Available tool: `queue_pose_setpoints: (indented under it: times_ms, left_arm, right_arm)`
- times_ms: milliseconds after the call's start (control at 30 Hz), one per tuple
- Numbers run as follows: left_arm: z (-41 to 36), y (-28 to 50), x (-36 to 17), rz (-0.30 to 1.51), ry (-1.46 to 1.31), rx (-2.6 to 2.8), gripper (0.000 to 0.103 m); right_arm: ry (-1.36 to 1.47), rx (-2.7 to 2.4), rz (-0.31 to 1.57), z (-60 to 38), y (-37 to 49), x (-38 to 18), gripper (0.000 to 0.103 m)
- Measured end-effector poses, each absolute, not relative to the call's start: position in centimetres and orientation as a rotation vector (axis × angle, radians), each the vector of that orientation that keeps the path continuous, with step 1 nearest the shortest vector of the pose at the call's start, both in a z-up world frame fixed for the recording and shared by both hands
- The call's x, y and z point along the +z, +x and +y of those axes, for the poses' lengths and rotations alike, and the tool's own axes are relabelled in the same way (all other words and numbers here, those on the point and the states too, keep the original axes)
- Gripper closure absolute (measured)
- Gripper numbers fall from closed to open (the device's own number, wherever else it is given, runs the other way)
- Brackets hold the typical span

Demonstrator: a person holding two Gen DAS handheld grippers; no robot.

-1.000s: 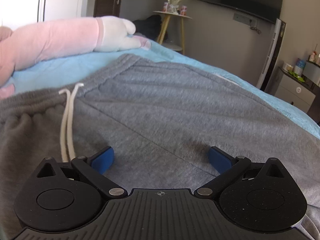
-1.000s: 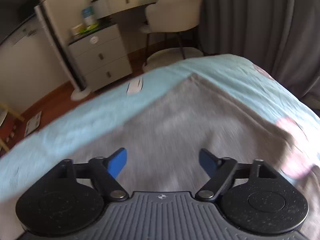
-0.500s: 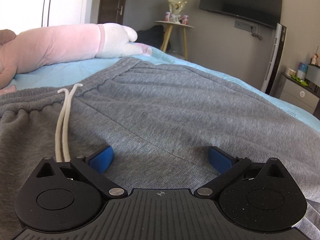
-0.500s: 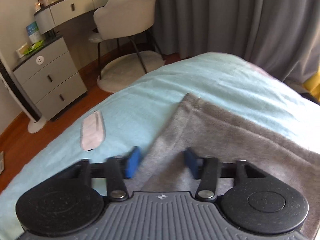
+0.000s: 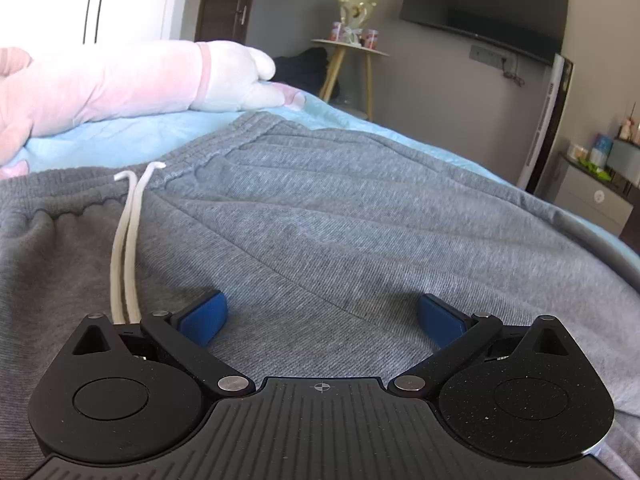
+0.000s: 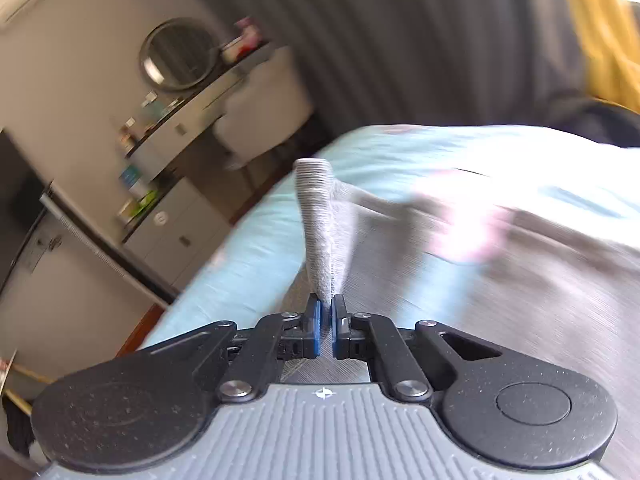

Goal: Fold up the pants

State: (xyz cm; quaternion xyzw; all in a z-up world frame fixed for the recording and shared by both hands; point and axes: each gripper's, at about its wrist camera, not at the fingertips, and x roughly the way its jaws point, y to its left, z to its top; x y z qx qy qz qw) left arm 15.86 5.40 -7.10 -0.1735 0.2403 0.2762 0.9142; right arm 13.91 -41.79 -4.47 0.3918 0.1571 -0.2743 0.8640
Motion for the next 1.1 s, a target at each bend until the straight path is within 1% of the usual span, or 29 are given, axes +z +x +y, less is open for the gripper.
queue_pose_setpoints:
  times_ms: [67, 167, 200, 267, 300, 333, 400, 467, 533, 600, 633, 667, 700, 800, 833, 900, 933, 967, 1100]
  left_arm:
    - [5.9, 15.5, -6.9, 0.491, -0.387, 0.550, 0.000]
    - [6.0, 14.9, -5.7, 0.511, -0.417, 0.517, 0.000]
    - [6.0, 14.8, -5.0, 0.516, -0.438, 0.479, 0.000]
    - [5.8, 14.9, -2.8, 0.496, -0.478, 0.395, 0.000]
    - [5.5, 15.3, -1.6, 0.480, -0.481, 0.350, 0.000]
    - [5.2, 15.9, -0.4, 0.461, -0.472, 0.304, 0.000]
    - [4.8, 18.2, 1.6, 0.450, -0.449, 0.232, 0.000]
    - [4.7, 22.0, 2.6, 0.493, -0.447, 0.177, 0.000]
    - [5.0, 26.1, 2.4, 0.562, -0.469, 0.149, 0.000]
    - [5.7, 29.8, 1.3, 0.634, -0.512, 0.160, 0.001]
    - [6.0, 31.3, 0.7, 0.666, -0.538, 0.179, 0.012]
    - [6.5, 32.3, 0.0, 0.696, -0.568, 0.197, 0.034]
    - [7.0, 33.3, -0.7, 0.726, -0.608, 0.199, 0.041]
    - [8.5, 35.2, -3.3, 0.806, -0.736, 0.191, 0.044]
    - [8.9, 35.4, -4.0, 0.816, -0.768, 0.199, 0.046]
    - [9.7, 35.1, -4.9, 0.801, -0.824, 0.201, 0.064]
    - [9.9, 34.9, -5.1, 0.795, -0.841, 0.190, 0.089]
    - [10.4, 34.6, -5.0, 0.795, -0.847, 0.179, 0.095]
    - [9.8, 32.3, -3.1, 0.742, -0.766, 0.171, 0.096]
  right_arm:
    - [0.857, -0.610, 0.319, -41.6, 11.0, -6.1, 0.098]
    - [0.986, -0.615, 0.352, -43.0, 10.3, -8.6, 0.097]
    - [1.021, -0.596, 0.348, -43.5, 10.4, -9.4, 0.092]
    - [1.070, -0.567, 0.341, -44.1, 10.5, -10.4, 0.088]
    - [1.102, -0.541, 0.325, -44.4, 10.4, -11.0, 0.083]
    - [1.135, -0.512, 0.310, -44.6, 10.4, -11.4, 0.080]
    - [1.183, -0.472, 0.290, -45.1, 11.0, -11.7, 0.074]
    - [1.186, -0.433, 0.287, -45.0, 11.3, -11.8, 0.070]
    - [1.191, -0.392, 0.284, -45.2, 11.8, -12.0, 0.070]
    - [1.201, -0.365, 0.283, -45.5, 12.2, -12.2, 0.072]
    - [1.213, -0.353, 0.279, -45.8, 12.3, -12.3, 0.074]
    - [1.220, -0.348, 0.280, -46.0, 12.2, -12.5, 0.081]
    - [1.222, -0.343, 0.281, -46.2, 12.1, -12.7, 0.089]
    - [1.270, -0.315, 0.272, -46.7, 11.6, -13.4, 0.095]
    - [1.281, -0.305, 0.267, -46.8, 11.7, -13.6, 0.095]
    - [1.292, -0.294, 0.260, -47.0, 11.8, -13.8, 0.096]
    - [1.293, -0.290, 0.257, -47.0, 11.9, -13.8, 0.096]
    - [1.290, -0.288, 0.255, -46.9, 11.9, -13.8, 0.096]
    - [1.282, -0.275, 0.250, -47.0, 11.5, -13.3, 0.097]
